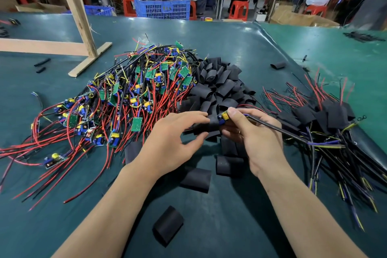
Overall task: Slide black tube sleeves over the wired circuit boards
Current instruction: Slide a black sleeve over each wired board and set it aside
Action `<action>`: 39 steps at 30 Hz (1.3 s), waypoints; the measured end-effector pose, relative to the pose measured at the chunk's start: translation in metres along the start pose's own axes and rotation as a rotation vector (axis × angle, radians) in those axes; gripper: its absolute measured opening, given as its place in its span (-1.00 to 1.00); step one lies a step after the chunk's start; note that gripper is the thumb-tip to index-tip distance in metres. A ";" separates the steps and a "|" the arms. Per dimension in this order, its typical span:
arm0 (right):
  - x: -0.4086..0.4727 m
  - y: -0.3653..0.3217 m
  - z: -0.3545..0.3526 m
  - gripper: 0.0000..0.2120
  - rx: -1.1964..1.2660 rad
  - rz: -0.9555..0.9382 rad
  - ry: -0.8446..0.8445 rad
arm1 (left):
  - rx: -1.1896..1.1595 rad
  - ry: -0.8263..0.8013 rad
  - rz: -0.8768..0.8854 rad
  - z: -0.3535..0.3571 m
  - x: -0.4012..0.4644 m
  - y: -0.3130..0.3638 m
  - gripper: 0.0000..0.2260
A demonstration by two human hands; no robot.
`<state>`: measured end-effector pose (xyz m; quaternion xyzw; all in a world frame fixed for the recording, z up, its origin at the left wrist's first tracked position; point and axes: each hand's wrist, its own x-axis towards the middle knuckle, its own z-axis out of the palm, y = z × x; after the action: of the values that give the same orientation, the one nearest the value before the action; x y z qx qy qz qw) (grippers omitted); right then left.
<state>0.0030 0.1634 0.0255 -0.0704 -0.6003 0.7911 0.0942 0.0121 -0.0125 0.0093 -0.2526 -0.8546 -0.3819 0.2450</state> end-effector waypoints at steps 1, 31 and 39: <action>0.000 -0.001 0.000 -0.87 0.037 0.042 0.012 | -0.012 0.001 0.008 0.000 0.000 0.000 -0.73; -0.004 0.002 0.002 -0.76 -0.120 0.022 -0.083 | -0.036 0.097 0.006 0.002 0.002 -0.004 -0.82; -0.004 0.004 0.002 -0.85 -0.176 -0.089 -0.119 | -0.096 0.098 0.042 0.003 0.002 -0.001 -0.81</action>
<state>0.0061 0.1600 0.0222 -0.0047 -0.6746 0.7330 0.0870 0.0097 -0.0102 0.0087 -0.2632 -0.8167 -0.4292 0.2820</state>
